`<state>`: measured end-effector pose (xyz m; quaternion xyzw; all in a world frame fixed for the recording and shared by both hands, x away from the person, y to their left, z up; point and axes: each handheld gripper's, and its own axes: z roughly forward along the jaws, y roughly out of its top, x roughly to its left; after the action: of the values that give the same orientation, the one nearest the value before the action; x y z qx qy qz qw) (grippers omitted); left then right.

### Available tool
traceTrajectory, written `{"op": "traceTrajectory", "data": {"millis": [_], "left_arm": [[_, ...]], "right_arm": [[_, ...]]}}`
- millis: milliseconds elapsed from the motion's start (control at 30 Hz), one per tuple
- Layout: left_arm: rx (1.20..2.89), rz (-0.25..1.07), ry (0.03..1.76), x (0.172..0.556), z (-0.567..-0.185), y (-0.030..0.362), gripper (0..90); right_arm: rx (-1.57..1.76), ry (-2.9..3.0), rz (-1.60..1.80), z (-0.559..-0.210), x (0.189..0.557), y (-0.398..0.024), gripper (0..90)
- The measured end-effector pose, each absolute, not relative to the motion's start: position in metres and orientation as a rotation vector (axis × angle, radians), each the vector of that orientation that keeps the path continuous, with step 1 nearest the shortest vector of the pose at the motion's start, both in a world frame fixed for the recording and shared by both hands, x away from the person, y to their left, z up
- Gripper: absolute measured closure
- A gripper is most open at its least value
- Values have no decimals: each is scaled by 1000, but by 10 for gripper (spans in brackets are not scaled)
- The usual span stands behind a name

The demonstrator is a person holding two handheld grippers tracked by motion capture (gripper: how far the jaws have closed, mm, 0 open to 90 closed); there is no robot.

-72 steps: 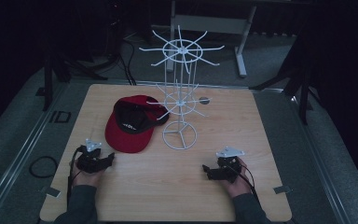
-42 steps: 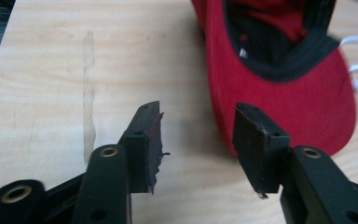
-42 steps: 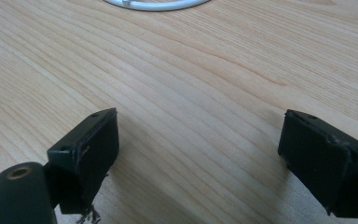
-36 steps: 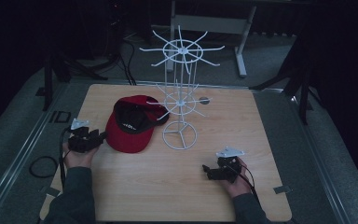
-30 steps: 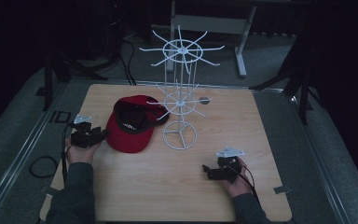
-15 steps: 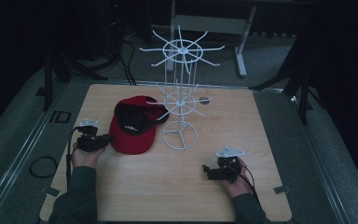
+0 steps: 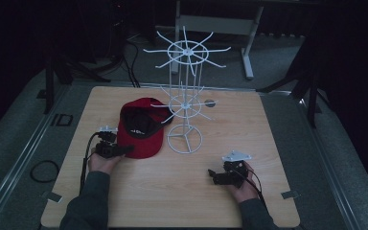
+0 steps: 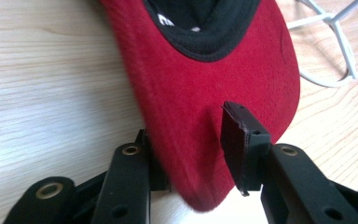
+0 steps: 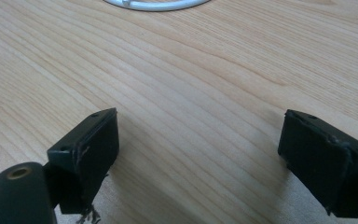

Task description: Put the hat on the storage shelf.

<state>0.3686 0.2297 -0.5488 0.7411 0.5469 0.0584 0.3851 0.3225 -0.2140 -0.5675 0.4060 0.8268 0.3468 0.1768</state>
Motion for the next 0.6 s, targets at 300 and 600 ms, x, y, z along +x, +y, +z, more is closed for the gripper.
{"op": "traceTrajectory", "data": {"millis": [300, 600], "left_arm": [[1889, 88, 1353, 377, -553, 216, 640], [1879, 89, 1275, 369, -547, 212, 754]], "right_arm": [[1149, 2341, 982, -568, 322, -214, 122], [1149, 2341, 981, -567, 322, -214, 121]]}}
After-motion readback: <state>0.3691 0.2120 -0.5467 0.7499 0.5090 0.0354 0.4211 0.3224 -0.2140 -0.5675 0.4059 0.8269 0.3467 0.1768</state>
